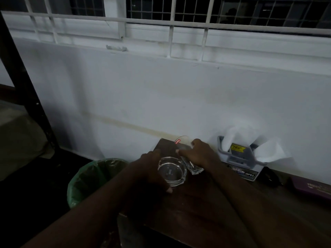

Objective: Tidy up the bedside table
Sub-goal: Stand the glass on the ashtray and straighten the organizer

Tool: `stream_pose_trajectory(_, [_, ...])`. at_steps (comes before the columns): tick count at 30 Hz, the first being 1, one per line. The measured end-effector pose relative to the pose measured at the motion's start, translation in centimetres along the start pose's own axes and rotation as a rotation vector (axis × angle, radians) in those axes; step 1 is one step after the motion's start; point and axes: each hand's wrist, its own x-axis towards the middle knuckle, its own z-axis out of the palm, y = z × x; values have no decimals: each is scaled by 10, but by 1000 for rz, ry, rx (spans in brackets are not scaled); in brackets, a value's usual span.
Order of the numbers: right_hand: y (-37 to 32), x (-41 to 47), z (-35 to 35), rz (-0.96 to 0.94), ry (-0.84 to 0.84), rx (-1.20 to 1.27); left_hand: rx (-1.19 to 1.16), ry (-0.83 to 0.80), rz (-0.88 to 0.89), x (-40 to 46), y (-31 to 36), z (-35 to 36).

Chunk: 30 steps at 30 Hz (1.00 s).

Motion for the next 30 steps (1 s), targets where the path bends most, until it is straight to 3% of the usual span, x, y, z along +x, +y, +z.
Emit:
stream_pose_trajectory(3, [-3,0,-9,-28,104,6,-73,19,15,11,-1,2])
stream_pose_trajectory(9, [-17,0,-41,-205,342,228,-360,93,237,29,12,10])
stream_pose_trajectory(12, [-18,-1,-47,-256,328,363,-358,197,321,38,20,16])
stream_pose_trajectory(15, [-13,-1,-42,-240,265,455,-338,290,283,45,25,22])
stream_pose_trajectory(22, [6,2,-22,-210,222,529,-330,366,134,59,23,35])
stream_pose_trajectory(30, [17,12,-6,-211,233,544,-305,413,201,64,22,39])
